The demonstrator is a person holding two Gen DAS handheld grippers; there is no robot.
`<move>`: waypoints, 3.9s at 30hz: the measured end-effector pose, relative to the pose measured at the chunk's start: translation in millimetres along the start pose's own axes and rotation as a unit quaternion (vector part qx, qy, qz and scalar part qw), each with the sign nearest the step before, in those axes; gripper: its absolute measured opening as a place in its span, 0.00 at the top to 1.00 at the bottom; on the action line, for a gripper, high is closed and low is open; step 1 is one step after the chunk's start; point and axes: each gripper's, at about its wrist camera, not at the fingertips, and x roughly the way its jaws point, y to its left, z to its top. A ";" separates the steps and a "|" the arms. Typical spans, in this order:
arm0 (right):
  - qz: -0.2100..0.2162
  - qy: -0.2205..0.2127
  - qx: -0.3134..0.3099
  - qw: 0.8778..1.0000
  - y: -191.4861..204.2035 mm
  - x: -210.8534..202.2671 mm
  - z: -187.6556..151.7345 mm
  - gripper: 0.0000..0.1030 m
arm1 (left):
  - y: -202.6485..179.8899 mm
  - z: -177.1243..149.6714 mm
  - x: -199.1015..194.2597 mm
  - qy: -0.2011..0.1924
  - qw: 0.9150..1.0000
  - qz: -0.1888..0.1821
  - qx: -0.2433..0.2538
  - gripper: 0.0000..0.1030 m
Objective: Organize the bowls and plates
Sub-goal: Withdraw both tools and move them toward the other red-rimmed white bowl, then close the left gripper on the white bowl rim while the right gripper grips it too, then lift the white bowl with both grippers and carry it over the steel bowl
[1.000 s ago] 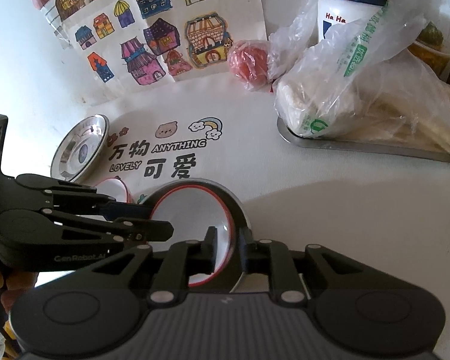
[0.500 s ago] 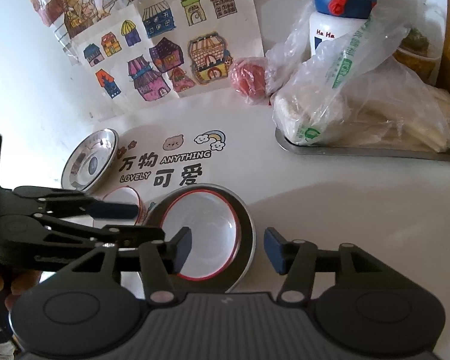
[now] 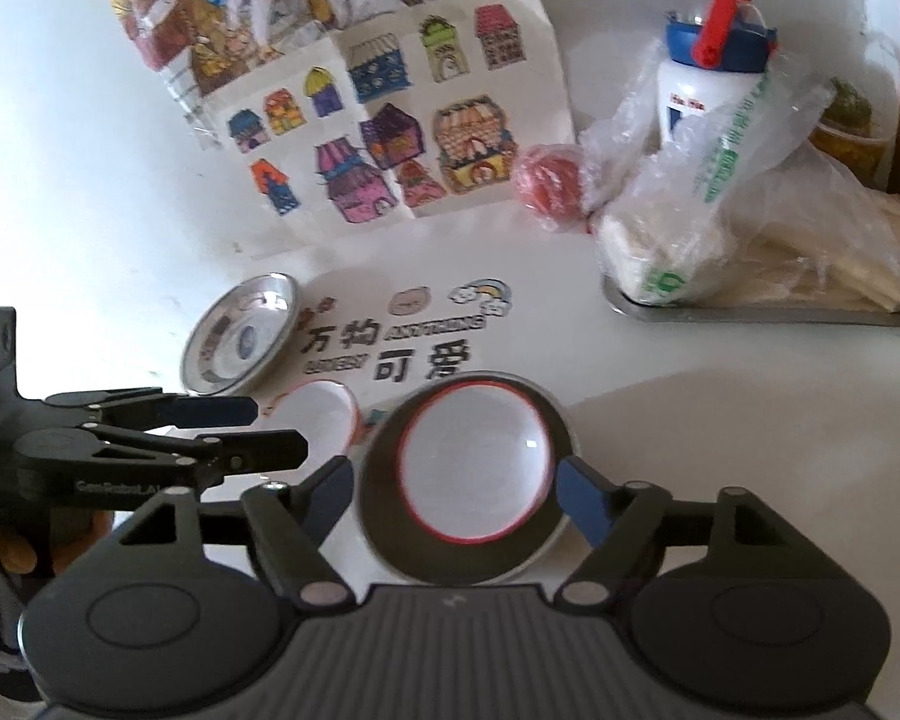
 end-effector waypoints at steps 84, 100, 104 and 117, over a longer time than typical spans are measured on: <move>0.026 0.143 -0.172 0.974 59.2 159.3 50.5 0.61 | 91.1 -36.4 30.1 0.028 0.992 -0.001 -0.123 0.52; 0.035 0.152 -0.184 0.970 61.4 163.1 48.5 0.90 | 88.9 -34.3 32.9 0.027 0.994 -0.018 -0.107 0.76; 0.035 0.150 -0.185 0.971 62.1 162.9 48.0 0.91 | 89.6 -34.9 32.3 0.025 0.994 -0.019 -0.109 0.77; 0.038 0.152 -0.177 0.972 62.2 164.2 48.5 0.91 | 92.7 -36.1 30.5 0.018 0.992 -0.023 -0.124 0.79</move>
